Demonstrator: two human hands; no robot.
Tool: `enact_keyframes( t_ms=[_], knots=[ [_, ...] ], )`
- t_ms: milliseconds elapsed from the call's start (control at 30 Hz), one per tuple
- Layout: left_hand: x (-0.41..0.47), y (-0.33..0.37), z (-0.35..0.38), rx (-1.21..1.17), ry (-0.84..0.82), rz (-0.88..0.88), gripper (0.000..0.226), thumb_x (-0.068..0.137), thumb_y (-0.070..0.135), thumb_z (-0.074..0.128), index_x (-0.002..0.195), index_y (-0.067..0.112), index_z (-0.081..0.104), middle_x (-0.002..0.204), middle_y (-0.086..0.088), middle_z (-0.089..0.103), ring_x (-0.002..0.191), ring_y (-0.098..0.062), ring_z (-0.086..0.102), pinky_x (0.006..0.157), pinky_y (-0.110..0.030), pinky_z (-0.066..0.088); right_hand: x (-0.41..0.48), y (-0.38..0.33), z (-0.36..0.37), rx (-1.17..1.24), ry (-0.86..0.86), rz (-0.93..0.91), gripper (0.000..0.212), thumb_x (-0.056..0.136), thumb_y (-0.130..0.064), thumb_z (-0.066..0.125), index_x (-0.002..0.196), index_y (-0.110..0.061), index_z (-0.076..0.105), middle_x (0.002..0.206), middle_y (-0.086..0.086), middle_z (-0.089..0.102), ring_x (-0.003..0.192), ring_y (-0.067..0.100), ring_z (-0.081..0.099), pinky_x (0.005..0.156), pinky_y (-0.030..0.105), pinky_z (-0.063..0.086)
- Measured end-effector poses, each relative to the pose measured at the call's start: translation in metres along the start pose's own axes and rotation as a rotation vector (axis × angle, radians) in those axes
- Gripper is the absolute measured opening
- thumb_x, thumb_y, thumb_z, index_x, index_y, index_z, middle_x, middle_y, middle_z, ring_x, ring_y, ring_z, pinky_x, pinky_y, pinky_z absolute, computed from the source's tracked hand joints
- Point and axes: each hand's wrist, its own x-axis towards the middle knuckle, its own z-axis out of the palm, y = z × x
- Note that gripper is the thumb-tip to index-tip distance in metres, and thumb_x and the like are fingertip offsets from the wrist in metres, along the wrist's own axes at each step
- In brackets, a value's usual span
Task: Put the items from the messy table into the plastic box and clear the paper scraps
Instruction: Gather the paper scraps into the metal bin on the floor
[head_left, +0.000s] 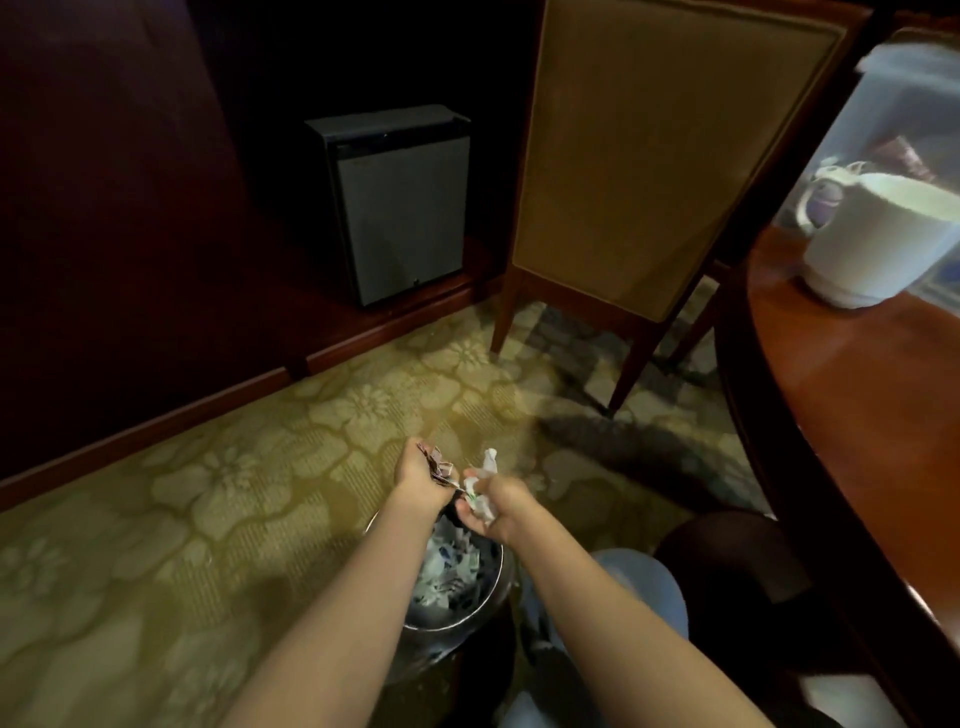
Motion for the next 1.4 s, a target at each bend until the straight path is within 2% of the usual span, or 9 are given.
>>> enact_keyframes(
  t_ms=[267, 433, 533, 600, 700, 800, 900, 1167, 1400],
  knots=[
    [0.024, -0.016, -0.029, 0.053, 0.106, -0.054, 0.036, 0.094, 0.016, 0.027, 0.059, 0.017, 0.021, 0.044, -0.004, 0.029, 0.037, -0.011, 0.027, 0.032, -0.010, 0.021, 0.021, 0.025, 0.001, -0.023, -0.082, 0.083, 0.024, 0.098, 0.000, 0.032, 0.109, -0.015, 0.046, 0.083, 0.004, 0.054, 0.071, 0.016, 0.051, 0.075, 0.032, 0.048],
    [0.030, -0.019, -0.038, 0.140, 0.206, -0.099, 0.023, 0.085, 0.004, 0.023, 0.064, 0.011, 0.030, 0.064, -0.004, 0.031, 0.051, -0.012, 0.024, 0.036, -0.013, 0.025, 0.027, 0.028, 0.005, -0.070, -0.072, 0.178, 0.008, 0.097, -0.015, 0.041, 0.104, -0.011, 0.044, 0.105, 0.012, 0.048, 0.079, 0.025, 0.050, 0.056, 0.039, 0.049],
    [0.029, -0.018, -0.039, 0.127, 0.264, -0.086, 0.033, 0.098, 0.015, 0.020, 0.082, 0.003, 0.046, 0.096, -0.018, 0.053, 0.067, -0.022, 0.044, 0.059, -0.027, 0.041, 0.030, 0.027, 0.003, -0.058, -0.067, 0.197, 0.013, 0.097, -0.017, 0.042, 0.087, -0.008, 0.044, 0.088, 0.012, 0.048, 0.070, 0.025, 0.049, 0.060, 0.038, 0.044],
    [0.027, -0.016, -0.039, 0.125, 0.288, -0.102, 0.040, 0.101, 0.021, 0.018, 0.117, 0.001, 0.048, 0.130, -0.016, 0.048, 0.109, -0.032, 0.051, 0.092, -0.042, 0.041, 0.034, 0.028, 0.001, -0.043, -0.067, 0.196, 0.017, 0.097, -0.017, 0.040, 0.083, -0.008, 0.045, 0.081, 0.011, 0.050, 0.069, 0.023, 0.050, 0.064, 0.037, 0.046],
    [0.027, -0.017, -0.041, 0.109, 0.304, -0.119, 0.040, 0.101, 0.024, 0.016, 0.104, 0.001, 0.050, 0.118, -0.008, 0.046, 0.121, -0.025, 0.041, 0.109, -0.045, 0.027, 0.034, 0.028, -0.001, -0.038, -0.044, 0.185, 0.011, 0.097, -0.014, 0.040, 0.092, -0.005, 0.043, 0.080, 0.015, 0.047, 0.069, 0.025, 0.050, 0.082, 0.042, 0.045],
    [0.027, -0.016, -0.042, 0.120, 0.345, -0.097, 0.034, 0.101, 0.025, 0.018, 0.108, 0.007, 0.046, 0.098, -0.013, 0.045, 0.104, -0.030, 0.046, 0.104, -0.044, 0.029, 0.026, 0.026, -0.002, -0.022, -0.020, 0.179, 0.009, 0.098, -0.012, 0.039, 0.099, -0.003, 0.040, 0.088, 0.015, 0.041, 0.089, 0.035, 0.055, 0.088, 0.047, 0.043],
    [0.022, -0.013, -0.043, 0.114, 0.299, -0.131, 0.046, 0.101, 0.033, 0.015, 0.131, 0.008, 0.040, 0.142, -0.018, 0.038, 0.134, -0.038, 0.033, 0.110, -0.055, 0.020, 0.028, 0.027, -0.005, -0.019, -0.004, 0.178, 0.012, 0.098, -0.011, 0.038, 0.109, -0.005, 0.040, 0.110, 0.017, 0.041, 0.126, 0.042, 0.043, 0.091, 0.050, 0.043],
    [0.003, -0.011, -0.037, 0.222, 0.349, -0.175, 0.074, 0.096, 0.058, 0.007, 0.150, 0.009, 0.021, 0.156, -0.016, 0.017, 0.143, -0.038, 0.017, 0.111, -0.065, 0.007, 0.024, 0.021, -0.012, -0.024, 0.038, 0.151, 0.034, 0.099, -0.012, 0.037, 0.132, -0.005, 0.041, 0.144, 0.024, 0.031, 0.134, 0.039, 0.034, 0.103, 0.051, 0.036],
    [-0.012, -0.009, -0.028, 0.401, 0.292, -0.155, 0.067, 0.097, 0.052, 0.017, 0.148, 0.010, 0.025, 0.153, -0.021, 0.020, 0.140, -0.041, 0.021, 0.110, -0.064, 0.013, 0.014, 0.009, -0.015, -0.114, 0.034, 0.074, 0.030, 0.099, -0.019, 0.036, 0.126, -0.006, 0.041, 0.086, 0.013, 0.041, 0.080, 0.027, 0.047, 0.097, 0.043, 0.043]
  ],
)
